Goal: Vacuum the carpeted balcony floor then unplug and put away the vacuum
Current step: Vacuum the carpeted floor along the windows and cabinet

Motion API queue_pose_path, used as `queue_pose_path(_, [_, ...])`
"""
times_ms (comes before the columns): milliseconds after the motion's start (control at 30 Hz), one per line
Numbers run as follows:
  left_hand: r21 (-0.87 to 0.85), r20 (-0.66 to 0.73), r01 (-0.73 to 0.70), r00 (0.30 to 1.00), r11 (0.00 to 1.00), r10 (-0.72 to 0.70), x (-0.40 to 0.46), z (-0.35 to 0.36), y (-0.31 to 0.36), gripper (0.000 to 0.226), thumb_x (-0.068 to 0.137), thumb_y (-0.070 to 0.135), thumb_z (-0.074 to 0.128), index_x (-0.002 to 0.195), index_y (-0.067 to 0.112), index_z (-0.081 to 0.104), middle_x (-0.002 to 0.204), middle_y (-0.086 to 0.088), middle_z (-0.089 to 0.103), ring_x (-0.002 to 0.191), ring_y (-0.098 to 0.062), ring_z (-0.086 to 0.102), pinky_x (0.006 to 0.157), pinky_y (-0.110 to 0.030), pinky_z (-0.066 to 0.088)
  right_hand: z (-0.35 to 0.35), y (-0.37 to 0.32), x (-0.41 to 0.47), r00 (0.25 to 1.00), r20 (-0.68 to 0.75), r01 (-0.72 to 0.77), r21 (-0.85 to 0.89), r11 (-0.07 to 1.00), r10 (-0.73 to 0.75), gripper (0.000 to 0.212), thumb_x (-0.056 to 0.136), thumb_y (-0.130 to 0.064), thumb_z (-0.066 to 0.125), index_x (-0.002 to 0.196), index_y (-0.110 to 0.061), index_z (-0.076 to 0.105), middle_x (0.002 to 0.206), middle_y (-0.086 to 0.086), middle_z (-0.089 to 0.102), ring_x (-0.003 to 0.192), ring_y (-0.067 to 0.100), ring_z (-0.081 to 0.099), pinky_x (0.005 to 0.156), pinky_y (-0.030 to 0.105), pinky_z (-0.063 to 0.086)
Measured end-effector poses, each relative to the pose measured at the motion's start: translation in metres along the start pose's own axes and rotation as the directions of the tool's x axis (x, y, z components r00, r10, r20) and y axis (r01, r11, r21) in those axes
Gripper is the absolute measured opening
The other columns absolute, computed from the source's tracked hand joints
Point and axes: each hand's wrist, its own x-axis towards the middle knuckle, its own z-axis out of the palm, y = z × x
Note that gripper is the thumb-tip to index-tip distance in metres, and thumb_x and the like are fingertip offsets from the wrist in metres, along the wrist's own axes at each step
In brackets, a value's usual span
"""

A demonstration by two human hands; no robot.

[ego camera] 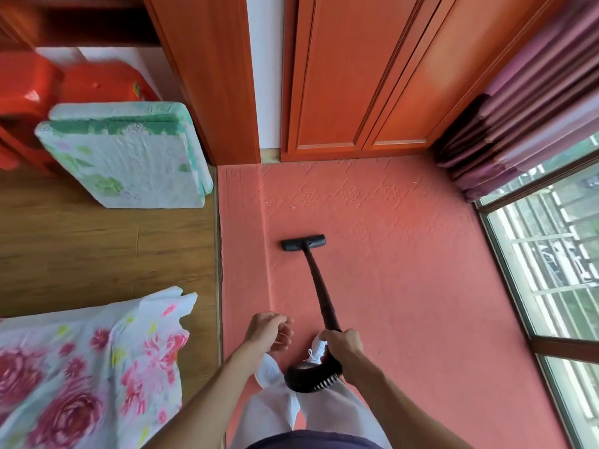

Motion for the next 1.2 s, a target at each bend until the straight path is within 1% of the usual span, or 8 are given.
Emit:
queue_pose_path(100, [-0.006,0.012,0.004,1.0,1.0,-0.004,0.004,0.007,0.008,0.021,0.093,0.004,0.048,0.09,-0.003,0.067,0.061,-0.009,0.063,0.049,-0.019,0.057,0.045,-0.025,0.048,-0.009,0.005,0.004,0.999,0.038,-0.023,0.016,1.0,0.022,0.016,0.071,-0.013,0.066,0.083,-0.004,0.06,0.062,0.008,0.06,0.054,0.024,0.057,0.052,0.028,0.046])
queue_pose_path(233, [-0.009,-0.011,0.027,1.0,1.0,-0.027,0.014,0.011,0.011,0.02,0.092,0.006,0.049,0.091,-0.003,0.067,0.064,-0.012,0.063,0.052,-0.022,0.057,0.048,-0.027,0.048,-0.021,0.004,0.028,0.992,0.106,-0.069,0.001,0.998,0.068,0.04,0.058,-0.021,0.068,0.089,0.002,0.063,0.063,0.012,0.061,0.055,0.025,0.058,0.055,0.033,0.048])
queue_pose_path(400, [-0.044,-0.097,0.059,0.993,0.997,-0.063,0.03,0.014,0.021,0.02,0.093,0.003,0.048,0.09,-0.006,0.067,0.061,-0.013,0.063,0.048,-0.023,0.056,0.046,-0.027,0.047,-0.021,-0.058,0.075,0.995,0.097,0.002,-0.027,1.0,0.0,0.021,0.069,-0.018,0.069,0.079,-0.001,0.061,0.064,0.013,0.063,0.061,0.032,0.066,0.063,0.04,0.058])
queue_pose_path(633, [-0.077,-0.161,0.057,0.985,0.995,-0.069,0.057,0.03,0.041,0.02,0.094,0.002,0.049,0.09,-0.005,0.068,0.061,-0.013,0.065,0.05,-0.022,0.059,0.047,-0.028,0.049,-0.019,-0.14,0.136,0.989,0.135,0.076,-0.148,0.986,-0.056,0.023,0.079,-0.014,0.064,0.1,-0.005,0.058,0.079,0.01,0.066,0.057,0.024,0.067,0.057,0.032,0.059])
queue_pose_path(800, [-0.082,-0.125,0.051,0.99,0.995,-0.061,0.068,0.055,0.066,0.02,0.093,0.002,0.048,0.085,-0.001,0.067,0.059,-0.011,0.064,0.049,-0.023,0.058,0.046,-0.027,0.047,-0.033,-0.113,0.118,0.99,0.142,0.047,-0.193,0.98,-0.02,0.018,0.069,-0.017,0.062,0.083,-0.007,0.056,0.076,0.012,0.069,0.064,0.029,0.07,0.06,0.036,0.061])
queue_pose_path(1000, [-0.068,-0.094,0.035,0.995,0.997,-0.041,0.07,0.069,0.089,0.02,0.092,0.005,0.049,0.083,0.002,0.067,0.059,-0.01,0.065,0.05,-0.023,0.058,0.049,-0.027,0.047,-0.085,-0.055,0.104,0.973,0.206,-0.067,-0.181,0.981,0.105,0.03,0.053,-0.019,0.066,0.075,0.001,0.06,0.054,0.012,0.058,0.047,0.025,0.054,0.054,0.038,0.049])
queue_pose_path(1100, [-0.083,-0.103,0.037,0.994,0.996,-0.046,0.068,0.072,0.095,0.021,0.092,0.003,0.048,0.082,0.001,0.066,0.058,-0.011,0.063,0.049,-0.023,0.056,0.048,-0.027,0.046,-0.093,-0.072,0.117,0.961,0.242,-0.119,-0.083,0.989,0.136,0.012,0.071,-0.001,0.062,0.079,0.007,0.056,0.049,0.013,0.049,0.041,0.021,0.045,0.05,0.032,0.042])
queue_pose_path(1200, [-0.102,-0.123,0.038,0.991,0.994,-0.05,0.065,0.07,0.095,0.022,0.093,0.002,0.048,0.081,0.0,0.066,0.058,-0.011,0.063,0.049,-0.023,0.055,0.046,-0.026,0.045,-0.083,-0.101,0.143,0.966,0.241,-0.083,-0.065,0.994,0.096,0.018,0.075,-0.001,0.062,0.089,0.01,0.059,0.05,0.013,0.051,0.042,0.022,0.048,0.052,0.032,0.044])
